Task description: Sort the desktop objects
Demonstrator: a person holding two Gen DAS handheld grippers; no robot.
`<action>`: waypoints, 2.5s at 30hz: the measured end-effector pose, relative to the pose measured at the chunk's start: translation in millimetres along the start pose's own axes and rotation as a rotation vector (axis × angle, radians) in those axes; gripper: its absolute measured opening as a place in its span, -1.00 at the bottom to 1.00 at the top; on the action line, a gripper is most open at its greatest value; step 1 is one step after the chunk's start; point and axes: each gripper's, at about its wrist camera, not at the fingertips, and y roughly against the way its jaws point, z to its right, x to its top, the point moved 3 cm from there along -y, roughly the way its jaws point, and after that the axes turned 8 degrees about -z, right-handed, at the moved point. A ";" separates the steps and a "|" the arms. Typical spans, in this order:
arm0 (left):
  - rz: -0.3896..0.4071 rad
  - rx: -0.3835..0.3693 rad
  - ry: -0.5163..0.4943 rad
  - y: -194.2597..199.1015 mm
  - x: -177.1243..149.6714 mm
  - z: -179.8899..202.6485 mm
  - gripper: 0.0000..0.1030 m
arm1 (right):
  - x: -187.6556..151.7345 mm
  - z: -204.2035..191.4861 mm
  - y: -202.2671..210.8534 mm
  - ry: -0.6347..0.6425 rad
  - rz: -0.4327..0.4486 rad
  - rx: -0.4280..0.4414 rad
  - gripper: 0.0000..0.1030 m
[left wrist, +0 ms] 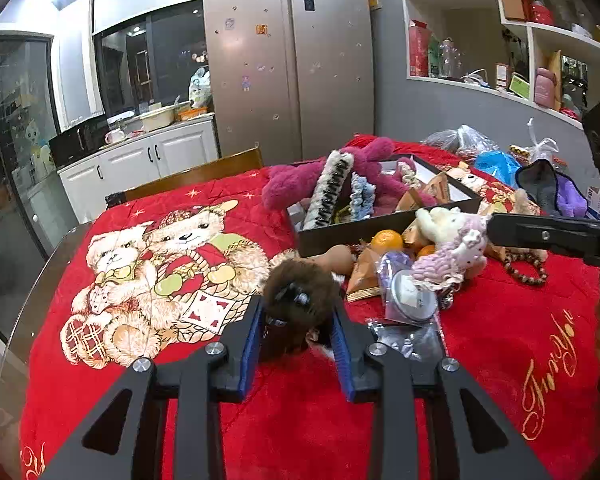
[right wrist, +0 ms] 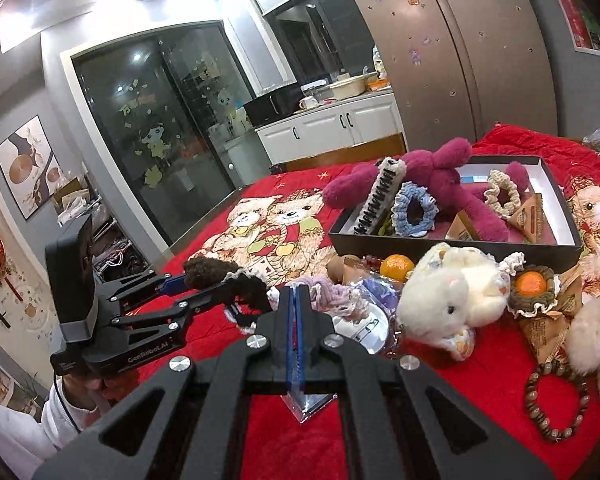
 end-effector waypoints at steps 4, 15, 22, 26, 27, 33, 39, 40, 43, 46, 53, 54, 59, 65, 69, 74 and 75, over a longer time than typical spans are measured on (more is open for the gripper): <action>0.026 -0.001 -0.025 8.2 0.8 5.8 -0.44 | 1.3 1.4 2.9 -0.004 0.012 0.000 -0.97; 0.028 0.003 -0.041 7.5 0.0 9.9 -0.52 | 0.8 1.4 5.1 -0.006 0.017 -0.004 -0.97; 0.016 0.000 -0.039 4.4 -1.5 10.1 -0.59 | -0.6 -0.8 3.8 -0.004 0.010 -0.006 -0.97; 0.012 -0.039 -0.010 6.8 -0.2 5.8 -0.90 | -0.3 -0.2 4.9 -0.006 0.017 -0.004 -0.97; 0.012 -0.039 -0.006 6.8 -0.2 5.3 -0.90 | -0.1 0.3 5.0 -0.007 0.018 -0.003 -0.97; -0.007 -0.022 -0.036 0.5 -2.3 10.5 -0.90 | -0.3 0.0 5.2 -0.004 0.017 0.002 -0.97; -0.007 -0.019 -0.027 0.2 -2.7 9.2 -0.90 | -0.9 -1.9 4.9 -0.003 0.013 0.006 -0.97; -0.002 -0.020 -0.023 1.7 -2.2 8.2 -0.90 | -0.8 -1.5 5.3 -0.006 0.017 0.006 -0.97; 0.013 -0.027 -0.018 7.5 -0.6 6.4 -0.90 | -0.3 0.3 7.0 -0.009 0.020 0.007 -0.97; 0.022 -0.037 -0.016 13.2 0.9 7.5 -0.90 | 1.3 2.5 10.1 -0.014 0.029 0.007 -0.97; 0.083 -0.046 -0.034 33.9 6.8 14.3 -1.00 | 4.3 2.8 23.6 -0.012 0.065 0.006 -0.97; 0.081 -0.044 -0.038 33.6 6.9 15.5 -1.00 | 4.6 3.1 24.6 -0.013 0.069 0.006 -0.97; 0.015 -0.014 -0.042 10.9 2.2 12.6 -1.00 | 3.2 7.5 21.9 -0.026 0.061 -0.001 -0.97; -0.084 -0.022 -0.056 -25.5 -2.4 -0.2 -0.88 | 1.2 12.5 14.2 -0.046 0.036 0.003 -0.97; -0.144 -0.008 -0.115 -55.3 -2.2 3.2 -0.19 | 0.8 11.5 12.1 -0.045 0.030 0.010 -0.97; -0.213 0.041 -0.123 -84.4 -5.1 0.9 -0.11 | -1.0 10.2 10.7 -0.039 0.021 0.014 -0.97; -0.223 0.046 -0.128 -87.6 -6.2 0.2 -0.11 | -1.0 10.3 11.0 -0.038 0.021 0.013 -0.97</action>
